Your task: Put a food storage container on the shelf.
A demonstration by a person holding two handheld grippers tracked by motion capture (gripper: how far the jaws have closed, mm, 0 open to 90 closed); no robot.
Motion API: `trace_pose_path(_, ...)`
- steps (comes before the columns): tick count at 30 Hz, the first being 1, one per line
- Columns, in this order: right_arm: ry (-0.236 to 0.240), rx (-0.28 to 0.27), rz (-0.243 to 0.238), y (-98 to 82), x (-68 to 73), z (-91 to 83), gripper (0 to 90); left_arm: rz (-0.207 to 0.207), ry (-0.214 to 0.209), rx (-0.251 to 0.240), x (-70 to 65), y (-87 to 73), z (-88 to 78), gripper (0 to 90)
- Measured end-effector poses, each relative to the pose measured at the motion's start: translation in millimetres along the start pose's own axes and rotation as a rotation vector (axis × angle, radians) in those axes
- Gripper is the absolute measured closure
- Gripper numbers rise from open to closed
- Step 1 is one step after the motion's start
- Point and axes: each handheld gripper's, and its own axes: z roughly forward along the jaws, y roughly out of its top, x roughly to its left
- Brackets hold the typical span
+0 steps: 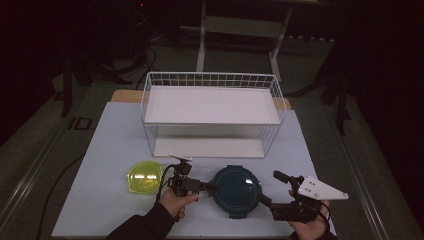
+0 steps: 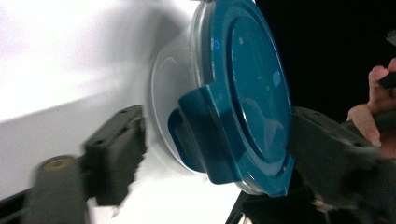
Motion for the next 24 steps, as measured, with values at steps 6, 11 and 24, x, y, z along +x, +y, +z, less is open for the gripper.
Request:
trace_pose_path(6, -0.004, 0.011, -0.002, -1.3, -0.4, -0.5, 14.1, -0.065, -0.026, 0.007, 8.9, -2.6, 3.3, 38.9)
trace_pose_path(11, -0.017, 0.026, 0.013, -3.5, -3.1, -1.3, 16.8, -0.093, -0.051, 0.020, 12.7, -3.4, 5.6, 44.7)
trace_pose_path(24, -0.006, 0.140, 0.206, -28.7, -32.9, -5.9, 29.2, -0.015, -0.095, 0.027, 12.2, -3.9, 5.7, 51.7)
